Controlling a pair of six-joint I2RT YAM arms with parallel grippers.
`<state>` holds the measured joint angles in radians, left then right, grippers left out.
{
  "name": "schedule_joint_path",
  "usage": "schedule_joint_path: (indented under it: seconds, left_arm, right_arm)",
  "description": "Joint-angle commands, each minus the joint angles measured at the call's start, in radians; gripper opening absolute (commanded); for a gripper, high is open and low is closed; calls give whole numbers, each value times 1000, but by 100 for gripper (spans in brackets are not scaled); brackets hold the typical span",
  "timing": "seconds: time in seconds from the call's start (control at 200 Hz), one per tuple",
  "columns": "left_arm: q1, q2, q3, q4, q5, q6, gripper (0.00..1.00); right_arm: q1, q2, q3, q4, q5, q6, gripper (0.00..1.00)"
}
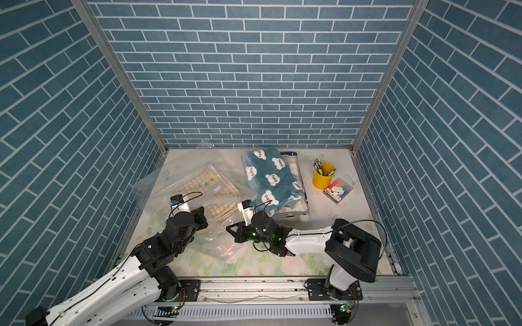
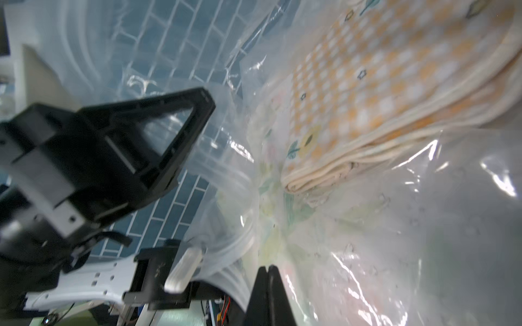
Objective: Take the blanket out of the vacuum bag
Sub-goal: Take out the blanket from the vacuum bag.
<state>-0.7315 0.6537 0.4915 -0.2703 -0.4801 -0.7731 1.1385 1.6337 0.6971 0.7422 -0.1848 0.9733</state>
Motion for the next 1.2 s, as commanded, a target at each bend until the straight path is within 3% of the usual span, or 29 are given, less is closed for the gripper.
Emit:
schedule_joint_path:
  seconds: [0.0,0.105,0.4,0.53,0.81,0.965,1.095,1.195]
  left_arm:
    - [3,-9,-9,20,-2,5,0]
    - [2,-9,-11,34,10,6,0]
    - [2,-6,-53,98,61,9,0]
    - [2,-8,-43,113,71,18,0]
    - [3,42,15,101,70,74,0]
    - [3,39,13,107,81,75,0]
    - [3,26,-4,96,84,70,0]
    - [1,5,-14,88,79,63,0]
  right_arm:
    - [-1,115,71,121,101,77,0]
    - [-1,212,109,166,137,125,0]
    - [12,296,142,134,309,147,2]
    - [29,316,110,183,276,133,1]
    - [113,192,-78,239,235,61,0]
    - [114,222,2,204,183,35,0]
    - [102,237,115,124,242,2,0]
    - [58,314,215,96,217,59,0]
